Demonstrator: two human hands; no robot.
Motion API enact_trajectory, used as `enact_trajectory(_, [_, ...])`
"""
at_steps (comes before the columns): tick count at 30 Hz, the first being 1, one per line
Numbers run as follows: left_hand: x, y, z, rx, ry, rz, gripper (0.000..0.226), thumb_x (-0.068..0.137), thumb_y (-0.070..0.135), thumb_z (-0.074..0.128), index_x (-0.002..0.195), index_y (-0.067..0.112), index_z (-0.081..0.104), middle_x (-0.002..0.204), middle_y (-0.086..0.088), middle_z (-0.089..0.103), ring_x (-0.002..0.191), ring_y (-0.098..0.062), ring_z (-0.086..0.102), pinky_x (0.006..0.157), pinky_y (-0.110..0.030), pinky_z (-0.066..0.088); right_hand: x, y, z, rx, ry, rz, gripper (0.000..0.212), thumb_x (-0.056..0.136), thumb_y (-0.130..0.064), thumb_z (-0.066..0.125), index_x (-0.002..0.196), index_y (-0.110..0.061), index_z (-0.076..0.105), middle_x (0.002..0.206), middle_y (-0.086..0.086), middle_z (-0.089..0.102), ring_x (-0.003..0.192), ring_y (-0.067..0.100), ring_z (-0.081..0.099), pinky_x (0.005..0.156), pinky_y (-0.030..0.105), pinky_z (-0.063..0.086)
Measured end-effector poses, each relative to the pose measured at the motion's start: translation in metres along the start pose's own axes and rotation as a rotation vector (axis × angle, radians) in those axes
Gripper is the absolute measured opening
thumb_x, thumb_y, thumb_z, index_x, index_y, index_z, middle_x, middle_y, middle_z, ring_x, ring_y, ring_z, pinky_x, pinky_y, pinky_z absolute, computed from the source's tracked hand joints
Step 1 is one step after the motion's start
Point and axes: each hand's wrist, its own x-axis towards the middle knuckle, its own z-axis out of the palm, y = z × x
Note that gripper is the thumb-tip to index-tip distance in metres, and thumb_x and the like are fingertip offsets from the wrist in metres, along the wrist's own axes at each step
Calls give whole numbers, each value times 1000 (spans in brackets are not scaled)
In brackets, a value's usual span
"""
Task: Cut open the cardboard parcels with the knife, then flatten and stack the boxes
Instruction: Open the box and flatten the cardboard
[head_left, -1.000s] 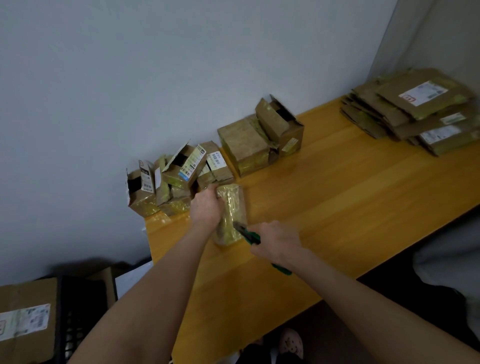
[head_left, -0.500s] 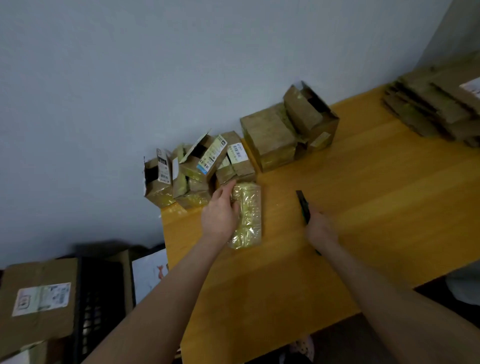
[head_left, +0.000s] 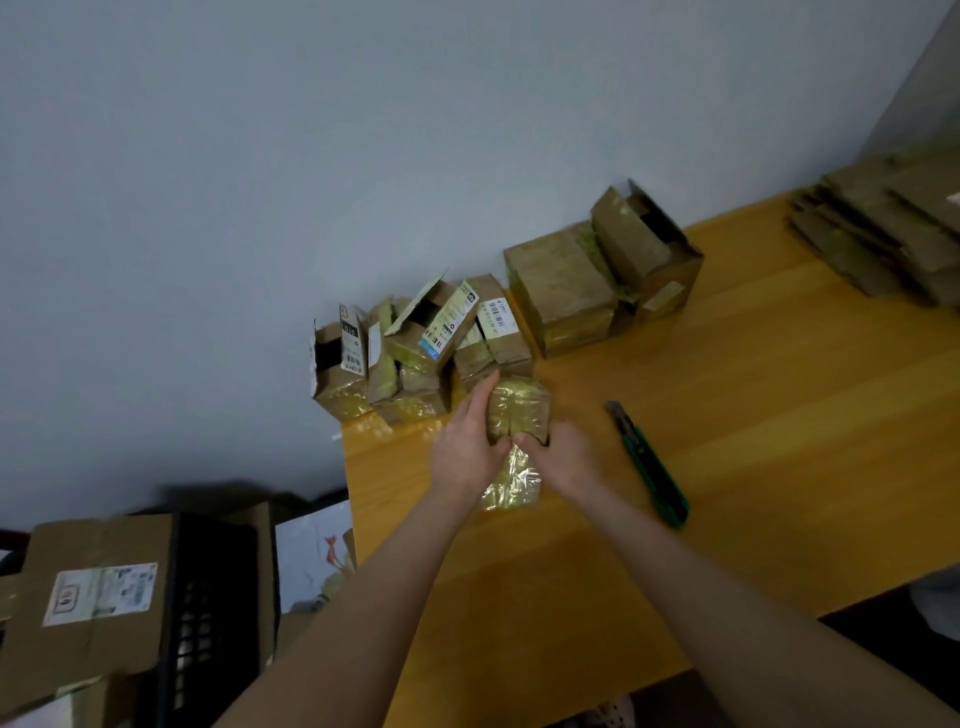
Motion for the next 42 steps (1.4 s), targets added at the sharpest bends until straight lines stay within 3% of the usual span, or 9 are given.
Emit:
enact_trajectory(6, [1, -1, 6, 31, 33, -9, 83, 85, 25, 70, 150, 32, 20, 142, -1, 48, 95, -16, 63, 75, -29, 48, 2, -6, 6, -68, 110, 112, 32, 93, -36, 60, 94, -5, 68, 93, 12, 69, 77, 26, 62, 62, 29, 43])
enact_trajectory(11, [-3, 4, 4, 96, 22, -240, 103, 83, 42, 72, 154, 19, 1, 145, -13, 36, 108, -35, 61, 77, -39, 51, -8, -13, 7, -88, 154, 141, 33, 94, -36, 58, 97, -5, 69, 96, 11, 69, 91, 29, 66, 63, 28, 42])
enact_trajectory(15, [-8, 12, -1, 222, 14, -177, 56, 89, 41, 62, 131, 10, 41, 123, -8, 54, 99, -27, 62, 68, -31, 47, -19, -14, -2, -117, 158, 151, 32, 94, -39, 57, 94, -9, 69, 95, 8, 70, 88, 27, 66, 63, 28, 45])
enact_trajectory(24, [-12, 39, -34, 192, -145, -44, 21, 98, 22, 44, 108, 4, 47, 98, -14, 63, 89, -32, 63, 67, -35, 49, -44, -24, -39, -259, 163, 97, 34, 95, -41, 55, 88, -10, 65, 83, 3, 65, 75, 18, 63, 60, 28, 50])
enact_trajectory(29, [-5, 42, -58, 37, -300, 43, 12, 97, 15, 46, 87, 9, 50, 87, -9, 59, 77, -23, 58, 64, -28, 46, -49, -16, -61, -131, 143, 65, 31, 96, -35, 54, 84, -7, 63, 74, 1, 55, 75, 20, 58, 59, 26, 38])
enact_trajectory(33, [-10, 42, -62, -174, -327, -1, 11, 96, 10, 46, 89, 5, 54, 85, -9, 57, 75, -20, 55, 67, -30, 47, -46, -14, -75, -114, 134, 38, 32, 94, -35, 56, 84, -7, 67, 73, 1, 57, 70, 18, 57, 48, 23, 34])
enact_trajectory(36, [-7, 34, -67, -311, -378, -45, 16, 94, 6, 46, 97, -4, 58, 87, -15, 60, 77, -24, 58, 78, -46, 53, -42, -11, -77, -36, 146, 54, 34, 92, -35, 60, 80, -4, 68, 77, 6, 66, 73, 23, 66, 58, 31, 53])
enact_trajectory(39, [-7, 32, -69, -426, -371, -76, 20, 95, 4, 46, 105, -5, 60, 95, -21, 64, 83, -28, 62, 86, -51, 52, -43, -15, -78, 12, 166, 63, 34, 91, -35, 60, 81, -4, 69, 78, 8, 69, 71, 23, 68, 65, 38, 58])
enact_trajectory(42, [-12, 54, -55, -367, -186, -102, 25, 96, 8, 48, 119, 5, 57, 110, -14, 64, 95, -26, 63, 78, -38, 56, -48, -23, -78, -57, 240, 74, 31, 95, -34, 55, 90, -6, 68, 81, 3, 64, 74, 19, 62, 55, 28, 46])
